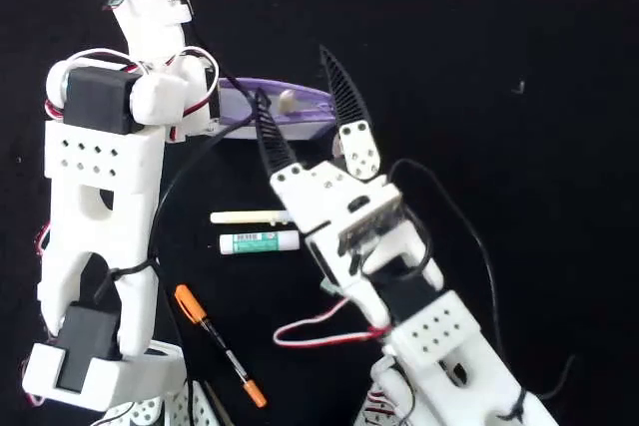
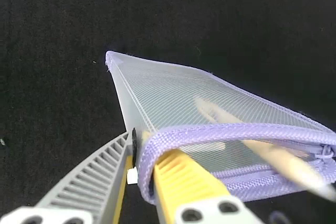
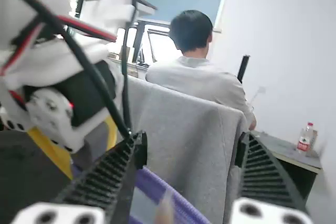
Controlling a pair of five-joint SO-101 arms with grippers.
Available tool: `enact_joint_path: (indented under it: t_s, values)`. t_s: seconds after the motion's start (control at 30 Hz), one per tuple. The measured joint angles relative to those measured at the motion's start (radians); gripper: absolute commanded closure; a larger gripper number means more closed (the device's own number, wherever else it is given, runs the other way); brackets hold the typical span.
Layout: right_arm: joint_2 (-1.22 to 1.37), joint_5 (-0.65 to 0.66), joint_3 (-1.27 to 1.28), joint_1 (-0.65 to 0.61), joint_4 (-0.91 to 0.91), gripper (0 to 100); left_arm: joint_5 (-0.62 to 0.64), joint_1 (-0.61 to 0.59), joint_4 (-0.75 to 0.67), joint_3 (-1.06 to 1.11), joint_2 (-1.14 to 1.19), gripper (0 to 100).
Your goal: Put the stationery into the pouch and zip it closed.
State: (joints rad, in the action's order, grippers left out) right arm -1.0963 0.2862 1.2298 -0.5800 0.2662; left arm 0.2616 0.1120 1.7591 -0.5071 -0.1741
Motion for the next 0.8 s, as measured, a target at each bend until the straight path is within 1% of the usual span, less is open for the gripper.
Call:
enact_joint_path:
  t_s: [0.13,0.23,0.3,0.37,0.5,0.67,0.8]
  values:
    - [-0.037,0.018,0.0,-0.011,-0.032,84.7,0.0,-0.005,0.0,0.0,0.0,97]
    - [-0.038,0.023,-0.023,-0.011,-0.038,85.0,0.0,-0.026,0.0,0.0,0.0,97]
    - [-0.038,0.023,-0.063,-0.012,-0.086,85.0,0.0,-0.055,-0.015,0.008,0.0,97]
    - [-0.038,0.023,-0.12,-0.012,-0.166,85.0,0.0,-0.086,-0.031,0.029,0.0,97]
    - [-0.038,0.023,-0.261,-0.012,-0.384,85.0,0.0,-0.137,-0.077,0.083,0.0,97]
    - [-0.038,0.023,-0.367,-0.012,-0.66,85.0,0.0,-0.149,-0.146,0.147,0.0,97]
    - [-0.04,0.023,-0.381,-0.012,-0.784,85.0,0.0,-0.15,-0.167,0.17,-0.002,97]
